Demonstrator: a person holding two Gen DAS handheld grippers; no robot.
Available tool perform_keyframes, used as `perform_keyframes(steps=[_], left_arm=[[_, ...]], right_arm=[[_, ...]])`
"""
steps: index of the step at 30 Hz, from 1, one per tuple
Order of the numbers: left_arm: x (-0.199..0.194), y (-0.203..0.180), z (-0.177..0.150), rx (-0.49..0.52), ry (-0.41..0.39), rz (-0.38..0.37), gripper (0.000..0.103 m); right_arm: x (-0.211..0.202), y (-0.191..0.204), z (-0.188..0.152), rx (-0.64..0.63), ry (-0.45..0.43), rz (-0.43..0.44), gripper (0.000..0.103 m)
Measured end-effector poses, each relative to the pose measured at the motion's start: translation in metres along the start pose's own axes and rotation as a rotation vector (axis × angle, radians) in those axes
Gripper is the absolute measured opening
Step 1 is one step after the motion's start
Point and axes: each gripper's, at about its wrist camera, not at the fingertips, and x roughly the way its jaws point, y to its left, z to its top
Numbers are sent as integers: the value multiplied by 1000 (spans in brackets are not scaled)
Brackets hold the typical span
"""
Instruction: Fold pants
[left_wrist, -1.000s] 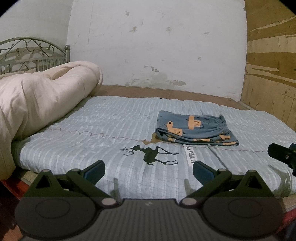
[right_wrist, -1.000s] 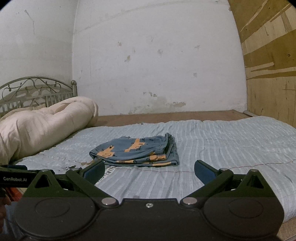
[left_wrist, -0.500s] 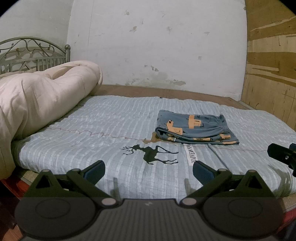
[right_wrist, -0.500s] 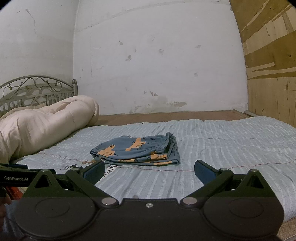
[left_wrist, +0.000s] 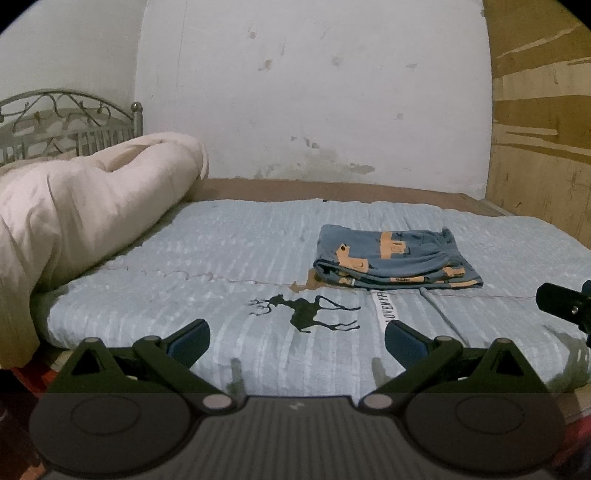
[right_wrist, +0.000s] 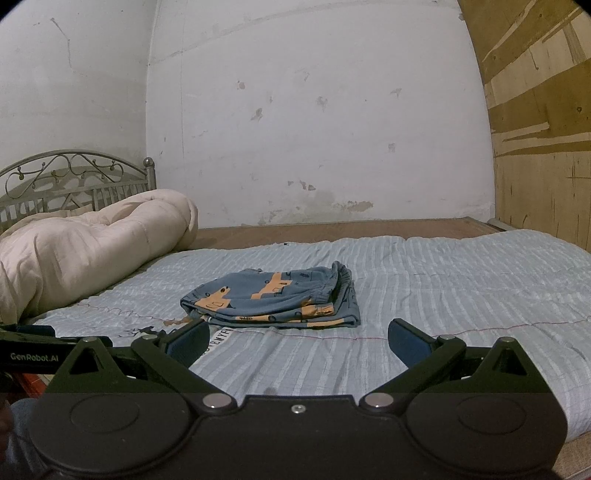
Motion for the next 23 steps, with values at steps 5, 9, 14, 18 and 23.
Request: perform_keyframes(steps=[5, 9, 14, 18, 23], left_arm=[[0, 0, 2, -2, -4, 2, 102], [0, 0, 2, 1, -7, 3, 102], [0, 1, 1, 2, -8, 0, 102], [0, 2, 0, 5, -8, -1, 102], [0, 2, 0, 4, -7, 0, 102]], right_arm=[[0, 0, -1, 0, 0, 1, 102], [-1, 1, -1, -1, 2, 1, 102], [-1, 1, -4, -5, 7, 5, 102], [-1, 1, -4, -5, 10, 6, 102], [0, -1, -5, -4, 18, 7, 102]])
